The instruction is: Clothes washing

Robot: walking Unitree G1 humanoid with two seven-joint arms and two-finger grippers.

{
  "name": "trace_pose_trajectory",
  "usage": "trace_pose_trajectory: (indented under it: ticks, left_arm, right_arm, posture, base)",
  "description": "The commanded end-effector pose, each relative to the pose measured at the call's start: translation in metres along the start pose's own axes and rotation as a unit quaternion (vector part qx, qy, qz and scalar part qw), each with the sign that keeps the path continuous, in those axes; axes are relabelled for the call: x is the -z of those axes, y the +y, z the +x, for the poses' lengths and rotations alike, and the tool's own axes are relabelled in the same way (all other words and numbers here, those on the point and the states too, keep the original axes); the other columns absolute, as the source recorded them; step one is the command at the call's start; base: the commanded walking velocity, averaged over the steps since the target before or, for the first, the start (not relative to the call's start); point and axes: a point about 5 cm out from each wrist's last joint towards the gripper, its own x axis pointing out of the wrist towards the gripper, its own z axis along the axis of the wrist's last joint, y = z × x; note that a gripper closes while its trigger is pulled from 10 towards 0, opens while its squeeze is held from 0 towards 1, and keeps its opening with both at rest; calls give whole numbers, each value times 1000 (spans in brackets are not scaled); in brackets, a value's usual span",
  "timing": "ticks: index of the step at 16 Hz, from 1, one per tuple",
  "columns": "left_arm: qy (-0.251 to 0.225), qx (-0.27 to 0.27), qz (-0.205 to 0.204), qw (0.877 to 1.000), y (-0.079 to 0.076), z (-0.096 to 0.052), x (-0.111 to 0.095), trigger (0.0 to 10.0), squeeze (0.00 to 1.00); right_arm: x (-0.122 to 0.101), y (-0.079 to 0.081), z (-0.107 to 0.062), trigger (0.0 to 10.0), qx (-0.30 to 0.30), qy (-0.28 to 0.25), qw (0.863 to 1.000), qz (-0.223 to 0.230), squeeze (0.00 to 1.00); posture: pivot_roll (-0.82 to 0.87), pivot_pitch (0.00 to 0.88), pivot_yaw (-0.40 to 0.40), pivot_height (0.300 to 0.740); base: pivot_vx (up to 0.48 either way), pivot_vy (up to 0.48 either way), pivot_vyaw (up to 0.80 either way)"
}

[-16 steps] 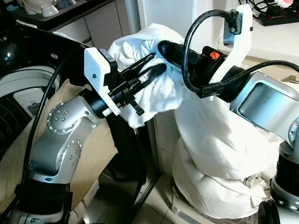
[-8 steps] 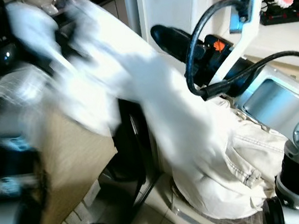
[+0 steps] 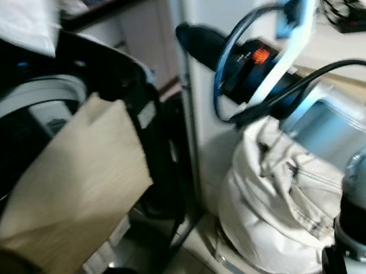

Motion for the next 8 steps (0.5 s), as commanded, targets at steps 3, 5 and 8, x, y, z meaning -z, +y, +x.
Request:
trace_pose_trajectory:
  ticks: [3, 5, 8]
  left_arm:
    - [237, 201, -81, 947, -77, -53, 83, 10000, 0]
    - [318, 251, -116, 907, -99, -81, 107, 10000, 0]
    - [401, 224, -114, 881, -90, -94, 126, 10000, 0]
  right_arm:
    - [24, 5, 2, 10000, 0, 73, 997, -22, 0]
    - [37, 3, 2, 10000, 12, 120, 992, -36, 0]
    - [52, 10, -3, 10000, -18, 175, 983, -46, 0]
  posture:
    - [-184, 0, 79, 740]
    - [-185, 0, 79, 740]
    - [-193, 0, 79, 740]
  base:
    - [0, 0, 0]
    - [0, 0, 0]
    - [0, 0, 0]
